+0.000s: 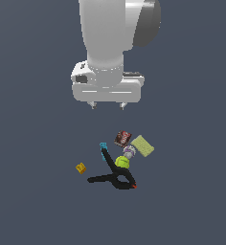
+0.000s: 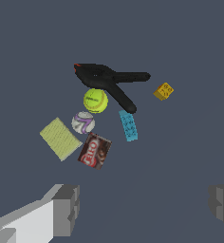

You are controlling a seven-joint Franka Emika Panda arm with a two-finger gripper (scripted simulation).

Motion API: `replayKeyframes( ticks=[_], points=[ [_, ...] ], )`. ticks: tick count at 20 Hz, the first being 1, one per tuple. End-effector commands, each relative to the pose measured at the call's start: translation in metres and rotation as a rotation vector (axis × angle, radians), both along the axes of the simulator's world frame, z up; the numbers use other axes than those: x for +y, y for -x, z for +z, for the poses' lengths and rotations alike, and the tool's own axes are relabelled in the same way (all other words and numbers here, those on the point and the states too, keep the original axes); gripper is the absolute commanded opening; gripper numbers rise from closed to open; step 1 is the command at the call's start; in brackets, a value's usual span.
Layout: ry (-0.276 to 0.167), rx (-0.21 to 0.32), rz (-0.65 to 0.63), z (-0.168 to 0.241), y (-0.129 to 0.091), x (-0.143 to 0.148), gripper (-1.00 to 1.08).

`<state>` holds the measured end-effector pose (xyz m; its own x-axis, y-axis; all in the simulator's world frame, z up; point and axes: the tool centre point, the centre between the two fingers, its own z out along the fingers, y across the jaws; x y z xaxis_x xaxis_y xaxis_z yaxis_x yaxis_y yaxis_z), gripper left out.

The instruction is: Pick up a designated object from a clutter of objects.

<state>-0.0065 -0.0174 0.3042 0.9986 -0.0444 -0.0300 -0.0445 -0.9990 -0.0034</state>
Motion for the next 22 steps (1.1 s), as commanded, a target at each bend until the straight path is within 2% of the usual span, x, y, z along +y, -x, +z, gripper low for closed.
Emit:
replayKeyframes(
  ticks=[1,11,17,22],
  points=[
    [0.0,0.0,0.0,0.0,0.0,0.0,1.0],
    [0.023,0.026,0.077,-0.01,0.002,0.016,1.0],
    [0.021,0.024,0.061,-0.013,-0.001,0.013,1.0],
    [0.015,0.021,0.014,-0.023,-0.012,0.007,1.0]
  ],
)
